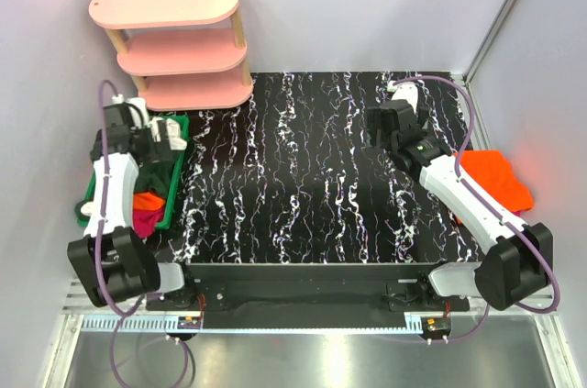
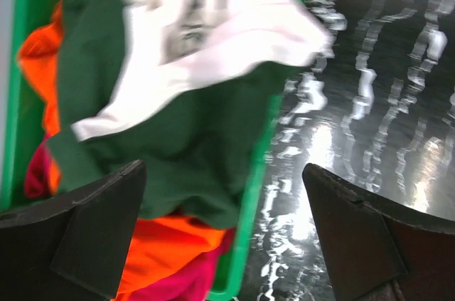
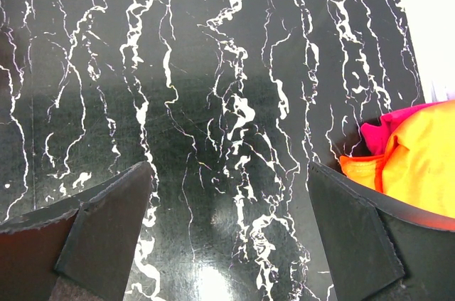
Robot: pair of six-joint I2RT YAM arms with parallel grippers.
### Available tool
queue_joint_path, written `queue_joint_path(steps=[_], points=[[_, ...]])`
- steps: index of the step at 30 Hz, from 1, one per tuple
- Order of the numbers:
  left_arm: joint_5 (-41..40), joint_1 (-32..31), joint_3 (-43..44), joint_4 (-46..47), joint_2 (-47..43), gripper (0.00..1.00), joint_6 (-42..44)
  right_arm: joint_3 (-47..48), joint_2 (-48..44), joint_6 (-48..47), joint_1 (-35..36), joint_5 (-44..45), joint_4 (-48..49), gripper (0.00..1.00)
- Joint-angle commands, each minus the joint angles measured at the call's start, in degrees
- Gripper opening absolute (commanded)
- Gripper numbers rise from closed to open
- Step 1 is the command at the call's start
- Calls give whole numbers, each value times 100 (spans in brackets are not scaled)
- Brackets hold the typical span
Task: Fold and stack the t-shirts
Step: Grab crumpled tshirt from bin with the left arm
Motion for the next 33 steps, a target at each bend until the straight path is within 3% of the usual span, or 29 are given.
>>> queue_joint_path(steps=[1,9,24,31,32,33], points=[[418,618,594,96,367,99,26,-97,-172,133,12,250,195,100],[550,840,1421,-88,1396,92,44,-369,-277,213,12,223,248,100],[700,655,955,351,2266,89,70,193,136,274,12,74,-59,100],[779,646,762,518,2249,72,0,342,258,222,12,100,-121,100],[779,646,744,535,2231,67,0,342,285,221,12,100,-121,100],[779,655,736,536,2205,53,26,342,302,221,12,92,-130,100]])
